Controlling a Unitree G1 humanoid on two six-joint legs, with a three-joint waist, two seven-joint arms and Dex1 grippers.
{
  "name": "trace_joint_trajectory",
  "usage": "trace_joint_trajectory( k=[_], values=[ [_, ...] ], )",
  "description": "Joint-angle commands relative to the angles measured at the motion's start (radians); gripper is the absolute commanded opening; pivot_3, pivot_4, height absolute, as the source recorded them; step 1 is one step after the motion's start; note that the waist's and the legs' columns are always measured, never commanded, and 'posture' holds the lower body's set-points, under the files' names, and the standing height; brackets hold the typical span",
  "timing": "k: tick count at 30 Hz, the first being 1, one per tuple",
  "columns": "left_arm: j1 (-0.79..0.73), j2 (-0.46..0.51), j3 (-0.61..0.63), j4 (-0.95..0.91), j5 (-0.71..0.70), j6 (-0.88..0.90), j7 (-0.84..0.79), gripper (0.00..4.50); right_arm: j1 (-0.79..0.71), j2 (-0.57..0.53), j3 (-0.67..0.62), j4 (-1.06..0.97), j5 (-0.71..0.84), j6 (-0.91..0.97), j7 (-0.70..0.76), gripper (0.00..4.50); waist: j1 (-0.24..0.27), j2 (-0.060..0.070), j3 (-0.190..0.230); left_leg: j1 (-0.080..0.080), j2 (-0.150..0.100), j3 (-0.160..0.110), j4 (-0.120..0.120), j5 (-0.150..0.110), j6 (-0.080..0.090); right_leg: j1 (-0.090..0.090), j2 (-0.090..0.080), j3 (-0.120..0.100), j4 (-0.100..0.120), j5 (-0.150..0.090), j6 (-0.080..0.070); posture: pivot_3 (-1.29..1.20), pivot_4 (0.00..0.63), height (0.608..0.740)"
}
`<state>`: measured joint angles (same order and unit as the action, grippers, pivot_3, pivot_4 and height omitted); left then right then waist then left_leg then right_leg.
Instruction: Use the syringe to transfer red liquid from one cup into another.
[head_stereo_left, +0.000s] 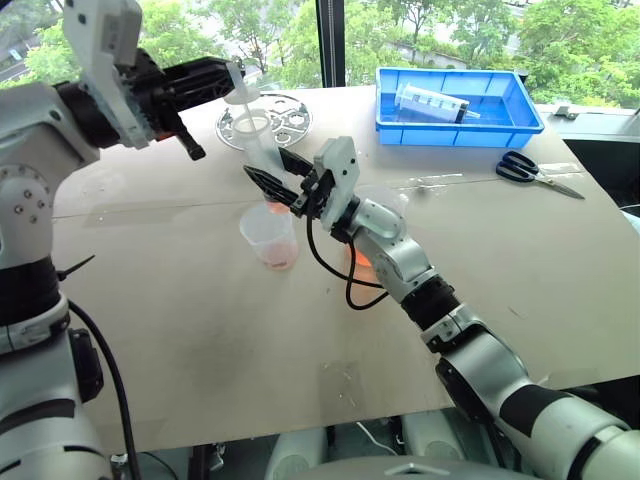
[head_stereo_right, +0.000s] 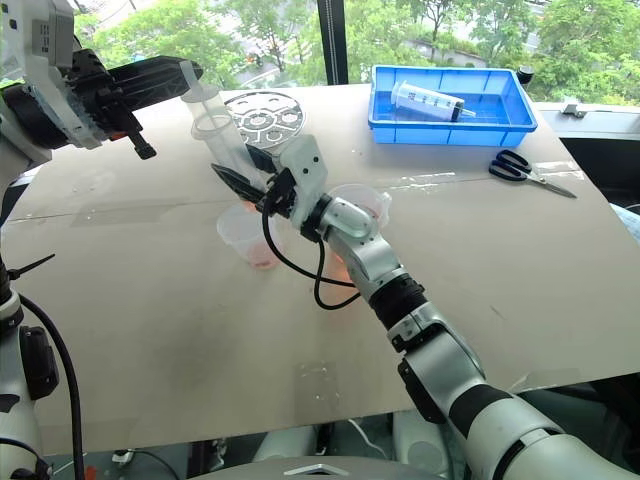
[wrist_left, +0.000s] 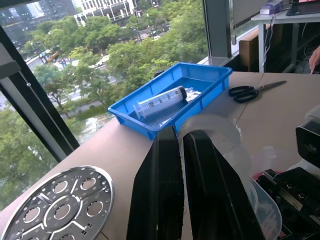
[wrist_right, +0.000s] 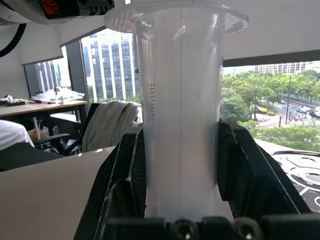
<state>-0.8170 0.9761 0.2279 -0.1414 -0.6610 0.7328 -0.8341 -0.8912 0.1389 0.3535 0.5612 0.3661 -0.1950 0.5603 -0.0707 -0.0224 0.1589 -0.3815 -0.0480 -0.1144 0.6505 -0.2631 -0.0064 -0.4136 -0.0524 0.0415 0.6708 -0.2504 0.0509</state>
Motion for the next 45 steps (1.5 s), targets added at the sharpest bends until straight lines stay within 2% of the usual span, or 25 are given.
trace_joint_trajectory(
  k=[1,5,17,23,34,37,40,41,42,43,44,45],
  values=[
    [0.002,0.015,0.037,-0.028,0.011,-0.017,0.006,0.00,-0.110,0.269,0.042,-0.031,-0.004,-0.016,0.040,1.44,0.000,0.000,0.000,0.000,0.000,0.000,0.000,0.000,0.000,0.000,0.000,0.000,0.000,0.000,0.000,0.00,0.150,0.740],
    [0.008,0.020,0.048,-0.044,0.002,-0.005,0.009,0.00,-0.121,0.274,0.043,-0.034,-0.003,-0.014,0.041,1.44,0.000,0.000,0.000,0.000,0.000,0.000,0.000,0.000,0.000,0.000,0.000,0.000,0.000,0.000,0.000,0.00,0.150,0.740],
    [0.244,0.064,0.116,-0.140,-0.008,0.026,-0.030,0.00,-0.165,0.278,0.020,-0.057,0.024,-0.005,0.027,1.44,0.001,0.000,0.000,0.000,0.000,0.000,-0.001,0.000,0.000,0.000,0.000,0.000,-0.002,0.000,0.000,0.00,0.150,0.740],
    [0.300,0.067,0.115,-0.168,-0.012,0.024,-0.032,0.00,-0.189,0.274,0.000,-0.070,0.038,0.003,0.019,1.44,0.002,0.000,0.000,0.000,0.000,-0.001,-0.001,0.000,0.000,0.000,0.000,-0.001,-0.001,0.000,0.000,0.00,0.150,0.740],
    [0.296,0.043,0.110,-0.192,-0.045,0.054,0.001,0.00,-0.230,0.267,-0.032,-0.081,0.061,0.007,0.010,1.42,0.001,0.001,0.001,-0.001,0.000,-0.001,-0.002,0.000,0.000,0.000,0.000,-0.001,-0.003,0.000,0.000,0.00,0.150,0.740],
    [0.197,0.001,0.182,-0.144,-0.171,0.152,0.068,0.00,-0.212,0.261,-0.023,-0.097,0.064,0.018,0.017,1.42,0.004,0.000,0.001,-0.001,0.000,-0.001,-0.002,0.000,0.000,0.000,0.000,-0.001,-0.004,0.000,0.000,0.00,0.150,0.740],
    [0.120,0.008,0.271,-0.066,-0.276,0.234,0.088,0.00,-0.197,0.262,-0.032,-0.137,0.113,0.060,0.016,1.42,0.002,0.000,0.001,-0.002,0.000,-0.002,-0.001,0.000,0.000,0.000,0.000,-0.002,-0.004,0.000,0.000,0.00,0.150,0.740],
    [0.103,0.012,0.283,-0.050,-0.286,0.244,0.098,0.68,-0.193,0.263,-0.039,-0.151,0.134,0.077,0.012,1.42,0.000,0.000,0.001,-0.002,0.000,-0.003,-0.001,0.000,0.000,0.000,0.000,-0.003,-0.004,0.000,0.000,0.00,0.150,0.740],
    [0.083,0.016,0.294,-0.031,-0.297,0.258,0.117,0.84,-0.189,0.262,-0.048,-0.166,0.158,0.098,0.005,1.42,-0.001,0.000,0.001,-0.002,0.000,-0.003,-0.001,0.000,0.000,0.000,0.000,-0.003,-0.004,0.000,0.000,0.00,0.150,0.740],
    [0.066,0.019,0.305,-0.014,-0.306,0.271,0.136,1.34,-0.185,0.261,-0.056,-0.180,0.179,0.116,0.000,1.42,0.000,0.000,0.001,-0.002,0.000,-0.003,-0.001,0.000,0.000,0.000,0.000,-0.002,-0.004,0.000,0.000,0.00,0.150,0.740],
    [0.046,0.021,0.330,0.013,-0.323,0.293,0.170,1.60,-0.181,0.255,-0.062,-0.193,0.195,0.129,-0.005,1.42,0.000,0.000,0.001,-0.002,0.000,-0.003,-0.001,0.000,0.000,0.000,0.000,-0.003,-0.004,0.000,0.000,0.00,0.150,0.740],
    [0.032,0.021,0.347,0.031,-0.336,0.309,0.196,2.14,-0.178,0.249,-0.065,-0.202,0.205,0.139,-0.008,1.42,-0.001,0.000,0.001,-0.002,0.000,-0.003,-0.001,0.000,0.000,0.000,0.000,-0.003,-0.004,0.000,0.000,0.00,0.150,0.740]
  ],
)
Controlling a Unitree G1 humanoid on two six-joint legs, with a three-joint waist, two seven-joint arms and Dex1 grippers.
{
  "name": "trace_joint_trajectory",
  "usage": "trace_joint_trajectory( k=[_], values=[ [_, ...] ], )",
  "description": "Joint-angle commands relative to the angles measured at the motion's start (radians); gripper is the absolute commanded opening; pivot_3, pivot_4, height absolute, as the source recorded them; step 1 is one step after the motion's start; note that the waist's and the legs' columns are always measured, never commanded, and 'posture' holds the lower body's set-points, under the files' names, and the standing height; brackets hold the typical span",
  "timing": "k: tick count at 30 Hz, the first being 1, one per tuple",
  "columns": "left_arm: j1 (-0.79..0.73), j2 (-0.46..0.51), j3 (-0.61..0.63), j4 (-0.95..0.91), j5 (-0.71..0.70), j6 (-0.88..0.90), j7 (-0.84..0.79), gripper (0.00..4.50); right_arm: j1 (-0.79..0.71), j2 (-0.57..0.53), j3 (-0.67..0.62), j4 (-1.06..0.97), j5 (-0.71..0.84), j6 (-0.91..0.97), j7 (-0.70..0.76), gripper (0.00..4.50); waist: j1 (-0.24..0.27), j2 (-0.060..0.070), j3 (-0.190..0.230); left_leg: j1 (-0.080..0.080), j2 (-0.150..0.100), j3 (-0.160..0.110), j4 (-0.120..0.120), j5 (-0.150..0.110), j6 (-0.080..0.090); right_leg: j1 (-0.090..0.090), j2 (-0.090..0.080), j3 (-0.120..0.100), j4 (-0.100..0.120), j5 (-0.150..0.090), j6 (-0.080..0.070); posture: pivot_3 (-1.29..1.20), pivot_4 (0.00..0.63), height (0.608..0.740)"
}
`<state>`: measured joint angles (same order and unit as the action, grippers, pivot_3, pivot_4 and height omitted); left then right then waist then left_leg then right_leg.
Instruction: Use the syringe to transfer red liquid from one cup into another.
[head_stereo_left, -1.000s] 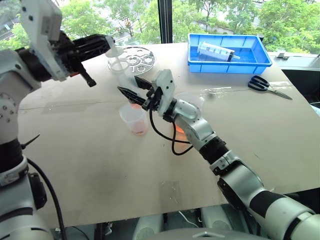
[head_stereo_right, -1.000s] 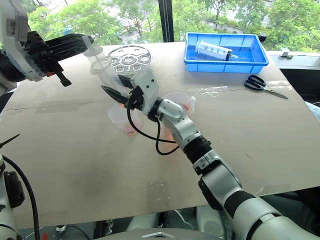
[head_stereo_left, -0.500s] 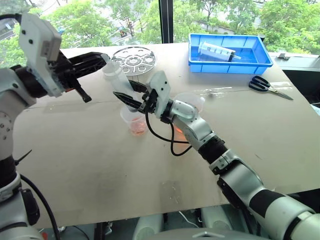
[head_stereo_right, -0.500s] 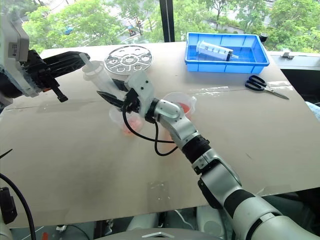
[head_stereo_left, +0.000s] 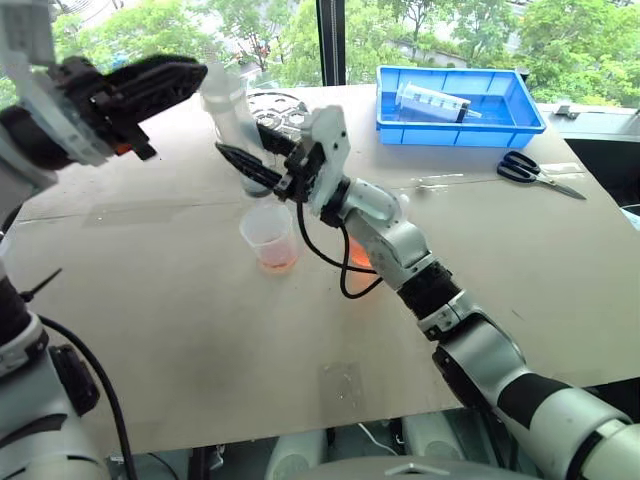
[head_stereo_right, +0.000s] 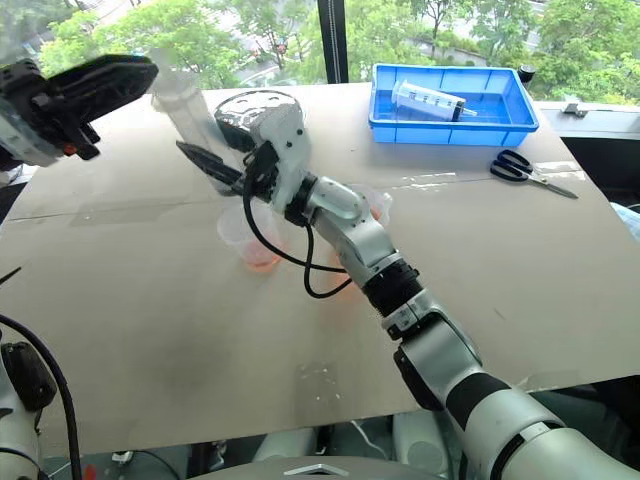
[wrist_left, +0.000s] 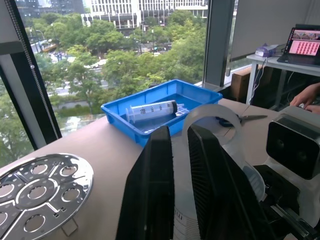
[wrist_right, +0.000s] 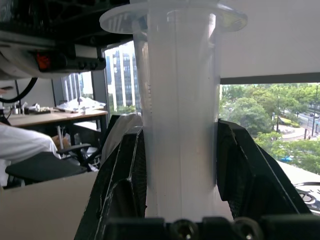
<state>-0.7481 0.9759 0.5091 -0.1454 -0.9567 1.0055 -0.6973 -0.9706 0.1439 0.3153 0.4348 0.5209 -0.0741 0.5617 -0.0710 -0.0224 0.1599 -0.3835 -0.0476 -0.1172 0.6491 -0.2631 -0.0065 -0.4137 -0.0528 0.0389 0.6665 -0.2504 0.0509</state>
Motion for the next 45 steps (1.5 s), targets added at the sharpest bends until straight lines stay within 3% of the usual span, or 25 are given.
trace_joint_trajectory(
  k=[1,3,4,5,8,14,15,17,23,26,29,33,35,36,39,40,42,45],
  values=[
    [-0.033,0.037,0.103,0.060,-0.091,0.095,0.063,2.57,-0.098,0.236,-0.032,-0.081,0.057,0.027,-0.018,1.42,-0.001,0.000,0.000,0.000,0.000,0.000,0.000,0.000,0.000,0.000,0.000,0.000,0.000,0.000,0.000,0.00,0.150,0.740],
    [0.010,0.069,0.174,0.085,-0.180,0.202,0.049,3.48,-0.101,0.219,-0.039,-0.084,0.059,0.037,-0.030,1.42,-0.007,0.000,0.000,0.000,0.000,0.000,0.000,0.000,0.000,0.000,0.000,0.000,0.000,0.000,0.000,0.00,0.150,0.740],
    [0.047,0.082,0.195,0.074,-0.194,0.225,0.038,3.50,-0.103,0.213,-0.040,-0.083,0.057,0.041,-0.037,1.42,-0.012,0.000,0.000,0.000,0.000,0.000,0.000,0.000,0.000,0.000,0.000,0.001,0.000,0.000,0.000,0.00,0.150,0.740],
    [0.084,0.089,0.200,0.052,-0.192,0.226,0.031,3.50,-0.107,0.208,-0.041,-0.079,0.053,0.043,-0.043,1.42,-0.014,0.000,0.000,0.000,0.000,0.001,0.000,0.000,0.000,0.000,0.000,0.001,0.000,0.000,0.000,0.00,0.000,0.740],
    [0.142,0.074,0.152,-0.044,-0.199,0.202,0.017,3.50,-0.117,0.208,-0.032,-0.068,0.035,0.045,-0.042,1.42,-0.028,-0.006,-0.050,-0.004,0.000,-0.001,-0.002,0.001,-0.002,-0.006,0.000,0.001,0.001,0.000,0.000,0.00,0.000,0.740],
    [0.109,0.020,0.025,-0.104,-0.146,0.089,0.014,3.50,-0.142,0.213,0.002,-0.028,-0.028,0.018,-0.043,1.40,-0.025,-0.011,-0.066,0.002,-0.001,-0.002,0.000,0.002,-0.006,0.000,0.001,0.000,0.000,0.001,-0.001,0.00,0.000,0.740],
    [0.099,0.018,0.008,-0.105,-0.139,0.074,0.008,4.06,-0.144,0.216,0.004,-0.023,-0.034,0.014,-0.043,1.40,-0.025,-0.012,-0.067,0.002,-0.001,-0.002,0.000,0.003,-0.006,0.000,0.001,0.000,0.001,0.001,-0.002,0.00,0.000,0.740],
    [0.069,0.010,-0.015,-0.095,-0.128,0.051,0.016,4.50,-0.144,0.219,0.007,-0.015,-0.045,0.009,-0.043,1.39,-0.025,-0.012,-0.068,0.003,-0.001,-0.002,0.000,0.003,-0.007,0.000,0.002,0.001,0.006,0.001,-0.002,0.00,0.000,0.740],
    [-0.052,0.001,-0.078,-0.049,-0.091,-0.001,0.027,4.50,-0.136,0.205,0.016,-0.041,-0.054,0.006,-0.049,1.39,-0.029,-0.012,-0.069,0.004,0.000,-0.003,0.001,0.004,-0.008,-0.001,0.002,0.001,0.010,0.001,-0.002,0.00,0.000,0.740],
    [-0.084,-0.008,-0.109,-0.033,-0.057,-0.037,0.018,3.69,-0.138,0.189,0.019,-0.062,-0.060,0.004,-0.044,1.39,-0.035,-0.011,-0.071,0.003,-0.001,-0.001,0.001,0.004,-0.008,-0.002,0.002,0.003,0.010,0.001,-0.002,0.00,0.000,0.740],
    [-0.067,0.008,-0.128,-0.043,-0.037,-0.054,-0.032,2.28,-0.145,0.182,0.009,-0.091,-0.053,0.011,-0.045,1.39,-0.042,-0.011,-0.071,0.003,-0.001,-0.001,0.001,0.004,-0.008,-0.003,0.002,0.003,0.010,0.001,-0.002,0.00,0.000,0.740],
    [-0.059,0.015,-0.140,-0.021,0.024,-0.107,-0.068,2.08,-0.176,0.165,-0.018,-0.133,-0.015,0.068,-0.041,1.39,-0.052,-0.011,-0.073,0.003,-0.001,-0.002,0.001,0.004,-0.008,-0.003,0.002,0.003,0.011,0.001,-0.002,0.00,0.000,0.740],
    [-0.098,-0.013,-0.114,0.023,0.010,-0.106,-0.035,2.08,-0.182,0.153,-0.029,-0.175,0.043,0.115,0.013,2.42,-0.052,-0.011,-0.074,0.003,-0.001,-0.002,0.002,0.004,-0.008,-0.003,0.002,0.003,0.011,0.001,-0.002,0.00,0.000,0.740],
    [-0.128,-0.021,-0.090,0.066,0.002,-0.104,-0.013,2.08,-0.189,0.141,-0.033,-0.196,0.045,0.125,0.017,2.69,-0.052,-0.011,-0.074,0.003,0.000,-0.002,0.002,0.004,-0.008,-0.003,0.002,0.003,0.011,0.001,-0.002,0.00,0.000,0.740],
    [-0.234,-0.006,-0.013,0.225,-0.006,-0.118,0.042,2.00,-0.236,0.077,-0.089,-0.234,0.010,0.150,-0.053,4.18,-0.054,-0.011,-0.074,0.002,-0.001,-0.003,0.003,0.004,-0.008,-0.004,0.002,0.002,0.012,0.001,-0.002,0.00,0.000,0.740],
    [-0.276,0.010,0.012,0.292,-0.003,-0.127,0.063,2.00,-0.255,0.035,-0.103,-0.248,0.006,0.181,-0.046,4.46,-0.056,-0.011,-0.074,0.002,-0.001,-0.003,0.003,0.004,-0.008,-0.004,0.002,0.002,0.012,0.001,-0.002,0.00,0.000,0.740],
    [-0.339,0.047,0.043,0.400,0.020,-0.151,0.081,2.00,-0.253,-0.120,-0.059,-0.337,-0.136,0.248,-0.041,4.50,-0.060,-0.011,-0.076,0.002,0.000,-0.002,0.002,0.004,-0.008,-0.006,0.002,0.003,0.012,0.001,-0.002,0.00,0.000,0.740],
    [-0.406,0.102,0.060,0.531,0.055,-0.178,0.080,2.00,-0.172,-0.291,-0.037,-0.480,-0.162,0.349,0.053,4.50,-0.060,-0.015,-0.086,0.001,-0.003,-0.006,0.001,0.004,-0.008,-0.005,0.000,-0.002,0.011,0.001,-0.002,0.00,0.000,0.739]
  ],
)
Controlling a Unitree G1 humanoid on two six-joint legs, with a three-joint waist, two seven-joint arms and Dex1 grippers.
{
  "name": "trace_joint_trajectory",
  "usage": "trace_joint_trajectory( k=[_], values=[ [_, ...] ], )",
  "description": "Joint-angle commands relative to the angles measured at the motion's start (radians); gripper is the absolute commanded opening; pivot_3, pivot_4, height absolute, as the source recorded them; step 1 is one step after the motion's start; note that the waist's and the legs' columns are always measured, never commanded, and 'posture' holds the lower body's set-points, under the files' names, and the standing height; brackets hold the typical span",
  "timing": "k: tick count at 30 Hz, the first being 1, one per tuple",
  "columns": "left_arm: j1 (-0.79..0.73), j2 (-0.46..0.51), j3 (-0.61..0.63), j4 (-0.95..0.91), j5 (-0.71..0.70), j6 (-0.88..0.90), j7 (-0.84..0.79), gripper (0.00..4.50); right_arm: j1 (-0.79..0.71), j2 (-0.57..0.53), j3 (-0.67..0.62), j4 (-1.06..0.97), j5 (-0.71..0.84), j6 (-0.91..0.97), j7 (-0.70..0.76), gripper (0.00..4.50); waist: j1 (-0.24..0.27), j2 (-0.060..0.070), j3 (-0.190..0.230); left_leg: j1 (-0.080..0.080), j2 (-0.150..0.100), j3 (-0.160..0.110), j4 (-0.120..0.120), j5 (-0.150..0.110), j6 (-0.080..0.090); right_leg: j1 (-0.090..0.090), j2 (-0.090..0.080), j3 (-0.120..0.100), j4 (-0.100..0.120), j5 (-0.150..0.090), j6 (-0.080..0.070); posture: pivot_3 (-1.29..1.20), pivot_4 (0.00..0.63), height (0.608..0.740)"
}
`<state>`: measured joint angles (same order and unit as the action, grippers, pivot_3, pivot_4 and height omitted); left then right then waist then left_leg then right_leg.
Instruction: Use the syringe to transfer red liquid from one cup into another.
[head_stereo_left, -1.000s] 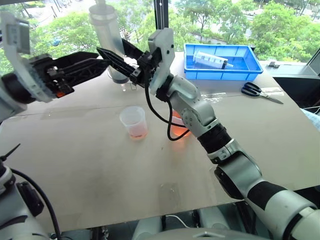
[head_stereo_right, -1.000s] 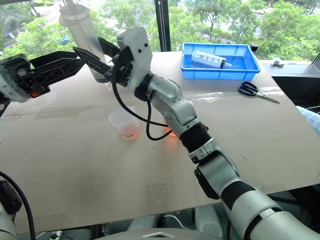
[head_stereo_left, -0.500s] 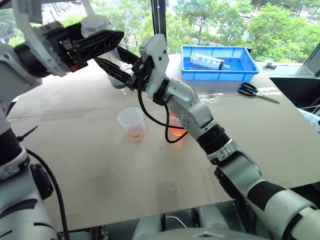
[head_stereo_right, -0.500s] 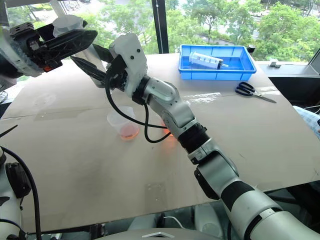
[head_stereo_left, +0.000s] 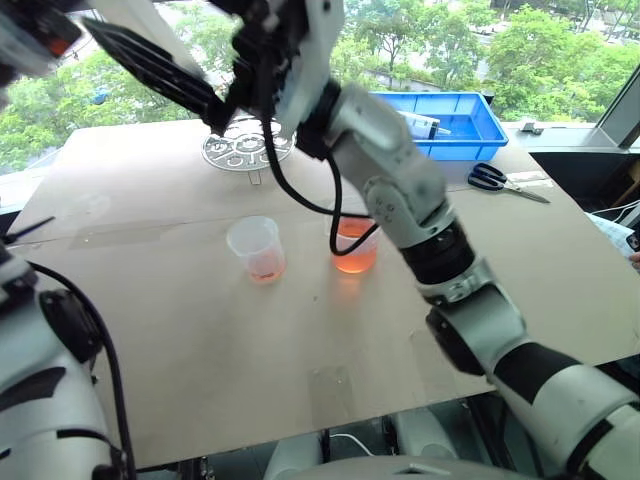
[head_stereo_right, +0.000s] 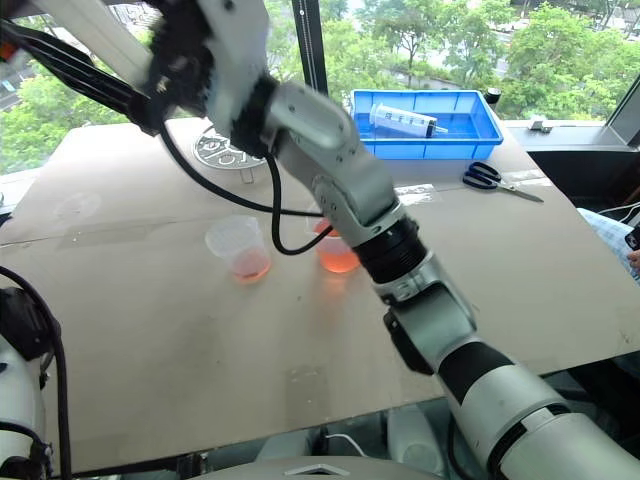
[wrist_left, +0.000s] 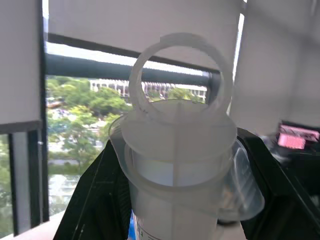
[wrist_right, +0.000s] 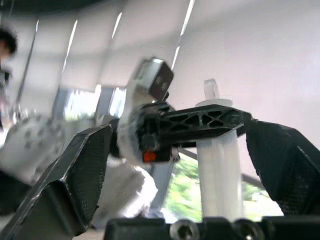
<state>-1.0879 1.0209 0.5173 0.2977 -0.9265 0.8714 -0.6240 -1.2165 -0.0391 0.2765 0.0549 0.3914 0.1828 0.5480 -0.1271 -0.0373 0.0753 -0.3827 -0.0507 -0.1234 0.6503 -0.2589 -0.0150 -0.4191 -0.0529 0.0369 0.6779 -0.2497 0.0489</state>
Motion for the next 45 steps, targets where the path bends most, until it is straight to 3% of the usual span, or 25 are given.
trace_joint_trajectory(
  k=[1,5,8,10,13,15,19,27,36,41,45],
  values=[
    [-0.079,0.065,0.054,0.109,0.027,-0.044,0.007,2.00,0.094,-0.134,-0.003,-0.129,-0.026,0.127,0.073,4.50,-0.008,0.001,-0.001,0.000,-0.010,-0.015,0.000,0.000,0.001,0.010,-0.004,-0.014,0.000,-0.001,0.002,0.00,0.000,0.740],
    [-0.032,0.127,0.069,0.142,-0.010,0.126,-0.032,2.00,0.278,-0.338,-0.108,-0.233,-0.029,0.169,0.130,4.50,0.012,-0.001,-0.004,-0.001,-0.012,-0.023,0.004,0.003,-0.002,0.012,-0.008,-0.021,-0.005,-0.002,0.002,0.00,0.000,0.740],
    [0.088,0.235,0.068,0.168,-0.053,0.410,-0.080,2.00,0.221,-0.446,-0.194,-0.235,0.070,0.304,0.199,4.50,0.013,0.002,-0.004,-0.001,-0.012,-0.017,0.004,0.004,0.000,0.011,-0.010,-0.016,-0.001,-0.002,0.002,0.00,0.000,0.740],
    [0.177,0.294,0.072,0.164,-0.071,0.521,-0.145,2.00,0.285,-0.535,-0.258,-0.319,0.172,0.389,0.263,4.50,0.009,0.003,-0.005,0.001,-0.012,-0.014,0.002,0.005,0.001,0.009,-0.010,-0.012,0.001,-0.002,0.002,0.00,0.000,0.740],
    [0.342,0.381,0.011,0.162,-0.051,0.643,-0.243,2.00,0.482,-0.698,-0.338,-0.464,0.271,0.456,0.395,4.50,0.010,-0.001,-0.008,0.001,-0.007,-0.014,0.000,0.005,0.002,0.009,-0.006,-0.014,-0.001,-0.003,0.002,0.00,0.000,0.740],
    [0.481,0.389,-0.082,0.139,-0.014,0.641,-0.305,2.00,0.619,-0.769,-0.380,-0.546,0.316,0.469,0.445,4.50,0.014,0.002,-0.011,0.001,-0.005,-0.013,0.000,0.004,0.002,0.009,-0.006,-0.013,-0.001,-0.004,0.000,0.00,0.000,0.740],
    [0.500,0.296,-0.254,0.141,0.072,0.554,-0.341,2.00,0.753,-0.798,-0.415,-0.641,0.411,0.511,0.437,4.50,0.040,0.015,-0.011,0.003,-0.006,-0.006,0.000,0.001,0.008,0.009,-0.009,-0.008,0.001,-0.004,0.000,0.00,0.000,0.740],
    [0.279,0.054,-0.561,0.327,0.327,0.363,-0.398,1.99,0.823,-0.732,-0.351,-0.751,0.455,0.529,0.342,4.50,0.091,0.006,-0.016,0.004,-0.001,-0.004,0.004,0.002,0.007,0.011,-0.002,-0.008,0.000,-0.003,-0.001,0.00,0.000,0.740],
    [0.073,-0.154,-0.675,0.617,0.560,0.198,-0.429,1.99,0.846,-0.705,-0.313,-0.809,0.462,0.554,0.251,4.50,0.095,0.003,-0.018,-0.001,-0.001,-0.002,0.004,0.003,0.004,0.007,-0.003,-0.006,-0.001,-0.002,-0.001,0.00,0.000,0.740],
    [0.061,-0.190,-0.678,0.647,0.641,0.168,-0.413,4.38,0.887,-0.709,-0.310,-0.823,0.459,0.552,0.223,4.50,0.083,0.003,-0.018,0.001,-0.001,0.000,0.004,0.001,0.008,0.007,-0.002,-0.003,0.000,-0.002,-0.001,0.00,0.000,0.740],
    [0.102,-0.114,-0.585,0.471,0.595,0.301,-0.392,4.45,0.944,-0.731,-0.331,-0.829,0.440,0.535,0.220,4.50,0.082,0.003,-0.018,0.001,0.000,0.000,0.004,0.000,0.009,0.007,-0.002,-0.003,0.000,-0.002,-0.001,0.00,0.000,0.740]
  ],
)
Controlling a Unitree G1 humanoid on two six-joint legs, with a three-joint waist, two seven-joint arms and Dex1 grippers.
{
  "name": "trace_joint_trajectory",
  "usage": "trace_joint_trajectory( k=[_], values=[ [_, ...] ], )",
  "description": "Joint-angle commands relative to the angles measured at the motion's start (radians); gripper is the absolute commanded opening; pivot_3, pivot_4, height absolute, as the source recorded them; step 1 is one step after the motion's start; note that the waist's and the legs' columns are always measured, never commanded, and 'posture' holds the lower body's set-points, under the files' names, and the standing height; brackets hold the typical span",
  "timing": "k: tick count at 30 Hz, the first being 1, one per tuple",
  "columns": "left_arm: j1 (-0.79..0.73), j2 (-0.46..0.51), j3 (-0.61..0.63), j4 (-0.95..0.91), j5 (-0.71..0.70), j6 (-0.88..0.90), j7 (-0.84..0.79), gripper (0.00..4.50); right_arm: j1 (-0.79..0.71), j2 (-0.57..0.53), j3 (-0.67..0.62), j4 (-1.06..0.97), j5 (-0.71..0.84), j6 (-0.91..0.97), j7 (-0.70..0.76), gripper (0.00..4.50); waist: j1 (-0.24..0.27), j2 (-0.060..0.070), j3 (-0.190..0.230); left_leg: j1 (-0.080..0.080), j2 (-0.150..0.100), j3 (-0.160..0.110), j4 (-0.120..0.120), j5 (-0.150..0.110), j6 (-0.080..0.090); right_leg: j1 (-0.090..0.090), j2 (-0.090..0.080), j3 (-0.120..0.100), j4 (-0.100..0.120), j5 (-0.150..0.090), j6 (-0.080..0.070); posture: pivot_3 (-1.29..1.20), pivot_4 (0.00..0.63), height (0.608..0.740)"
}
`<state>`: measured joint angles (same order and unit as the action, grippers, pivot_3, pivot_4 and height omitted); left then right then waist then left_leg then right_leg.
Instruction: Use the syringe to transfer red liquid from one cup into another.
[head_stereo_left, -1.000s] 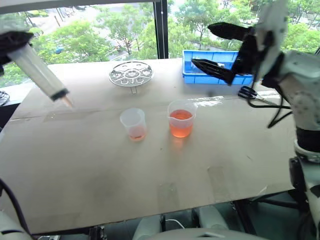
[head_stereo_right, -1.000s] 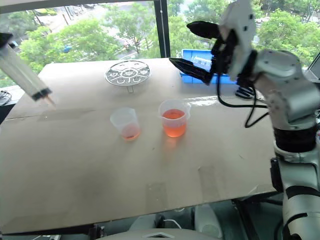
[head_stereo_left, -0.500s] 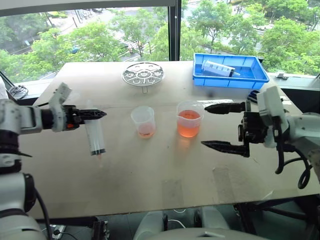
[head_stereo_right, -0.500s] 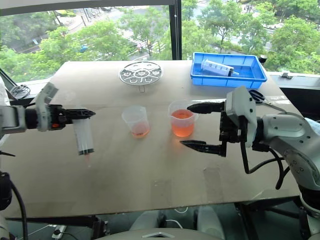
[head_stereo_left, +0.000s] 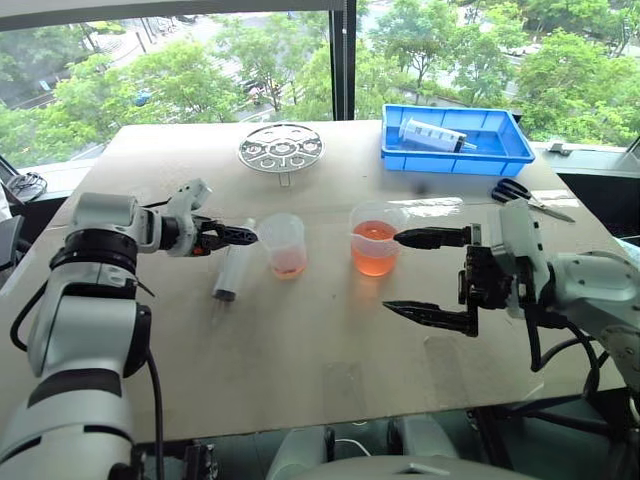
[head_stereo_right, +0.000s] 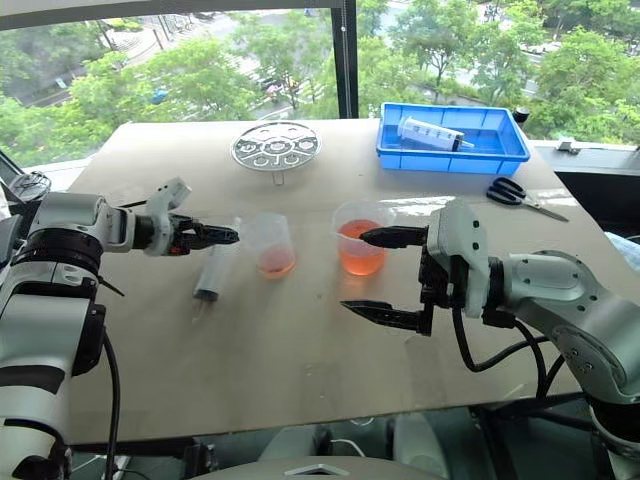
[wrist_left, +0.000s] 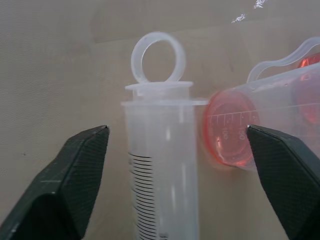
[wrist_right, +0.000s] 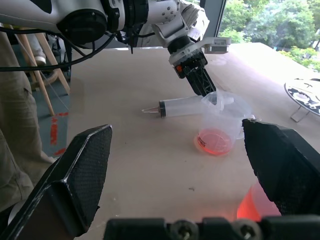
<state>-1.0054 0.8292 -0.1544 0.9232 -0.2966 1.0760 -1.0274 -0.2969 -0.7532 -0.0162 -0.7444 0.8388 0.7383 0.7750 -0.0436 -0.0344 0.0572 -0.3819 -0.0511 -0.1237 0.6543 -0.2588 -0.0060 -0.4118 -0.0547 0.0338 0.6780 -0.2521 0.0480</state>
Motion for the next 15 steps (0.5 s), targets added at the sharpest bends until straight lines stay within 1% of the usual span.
trace_joint_trajectory(
  k=[1,3,4,5,6,7,8,9,10,12,13,15],
  values=[
    [0.065,0.105,0.145,-0.260,-0.071,0.142,0.021,4.45,0.044,-0.022,-0.046,-0.027,-0.023,-0.032,-0.008,4.50,-0.003,0.000,0.000,0.000,0.000,0.000,0.000,0.000,0.000,0.000,0.000,0.001,0.000,0.000,0.000,0.00,0.000,0.740],
    [0.154,0.138,0.321,-0.480,-0.152,0.277,0.067,4.45,0.088,-0.023,-0.069,-0.020,-0.046,-0.065,-0.004,4.50,-0.003,0.000,0.000,0.000,0.000,0.001,0.000,-0.001,0.001,-0.001,0.000,0.002,0.000,0.000,0.000,0.00,0.000,0.740],
    [0.239,0.151,0.408,-0.628,-0.181,0.289,0.080,4.45,0.111,-0.024,-0.081,-0.016,-0.053,-0.075,-0.002,4.50,0.001,0.002,0.017,0.000,0.000,0.001,0.000,-0.001,0.001,-0.001,-0.001,0.003,0.000,0.000,0.000,0.00,0.150,0.740],
    [0.317,0.148,0.501,-0.761,-0.204,0.295,0.095,4.45,0.133,-0.025,-0.091,-0.012,-0.062,-0.084,0.000,4.50,0.002,0.001,0.044,0.000,0.001,0.002,0.000,-0.001,0.002,0.000,-0.001,0.003,-0.001,0.000,0.000,0.00,0.150,0.740],
    [0.460,0.118,0.621,-0.946,-0.213,0.210,0.093,4.45,0.165,-0.006,-0.107,0.002,-0.073,-0.107,-0.009,4.50,0.003,0.003,0.052,0.008,0.002,0.003,-0.001,-0.004,0.005,0.008,-0.006,0.004,-0.004,-0.001,0.002,0.00,0.150,0.740],
    [0.603,0.083,0.713,-1.106,-0.216,0.087,0.056,4.45,0.192,0.008,-0.124,0.017,-0.078,-0.120,-0.020,4.50,0.002,0.012,0.058,0.007,0.003,0.003,-0.003,-0.003,0.006,0.007,-0.004,0.003,-0.007,0.000,0.005,0.00,0.150,0.740],
    [0.720,0.029,0.811,-1.247,-0.246,0.030,0.034,4.45,0.215,0.014,-0.136,0.034,-0.102,-0.132,-0.033,4.50,0.004,0.014,0.059,0.007,0.003,0.005,-0.001,-0.003,0.006,0.008,-0.001,0.004,-0.008,0.002,0.003,0.00,0.150,0.740],
    [0.787,-0.031,0.895,-1.344,-0.287,0.022,0.051,4.45,0.235,0.014,-0.144,0.049,-0.126,-0.148,-0.037,4.50,0.004,0.016,0.060,0.009,0.003,0.009,-0.001,-0.004,0.006,0.008,-0.007,0.007,-0.008,0.002,0.003,0.00,0.150,0.740],
    [0.844,-0.090,0.962,-1.421,-0.343,0.013,0.058,4.45,0.256,0.008,-0.152,0.060,-0.150,-0.163,-0.033,4.50,0.008,0.015,0.061,0.008,0.003,0.010,-0.002,-0.004,0.006,0.008,-0.008,0.009,-0.008,0.002,0.003,0.00,0.150,0.740],
    [0.907,-0.154,1.025,-1.500,-0.414,-0.002,0.085,4.45,0.281,0.003,-0.162,0.075,-0.174,-0.188,-0.020,4.50,0.021,0.010,0.064,0.000,0.003,0.007,-0.001,-0.004,0.006,0.002,-0.007,0.008,-0.010,0.002,0.003,0.00,0.150,0.740],
    [0.990,-0.175,1.022,-1.556,-0.417,-0.030,0.071,4.45,0.295,0.001,-0.177,0.091,-0.190,-0.200,-0.021,4.50,0.029,0.009,0.065,-0.001,0.003,0.005,-0.001,-0.004,0.006,0.002,-0.007,0.007,-0.010,0.002,0.003,0.00,0.150,0.740],
    [1.154,-0.228,1.016,-1.649,-0.421,-0.072,0.070,4.45,0.342,-0.014,-0.226,0.124,-0.213,-0.227,-0.001,4.50,0.034,0.014,0.066,0.001,0.003,0.006,-0.001,-0.004,0.006,0.004,-0.008,0.006,-0.012,0.002,0.003,0.00,0.150,0.740]
  ],
)
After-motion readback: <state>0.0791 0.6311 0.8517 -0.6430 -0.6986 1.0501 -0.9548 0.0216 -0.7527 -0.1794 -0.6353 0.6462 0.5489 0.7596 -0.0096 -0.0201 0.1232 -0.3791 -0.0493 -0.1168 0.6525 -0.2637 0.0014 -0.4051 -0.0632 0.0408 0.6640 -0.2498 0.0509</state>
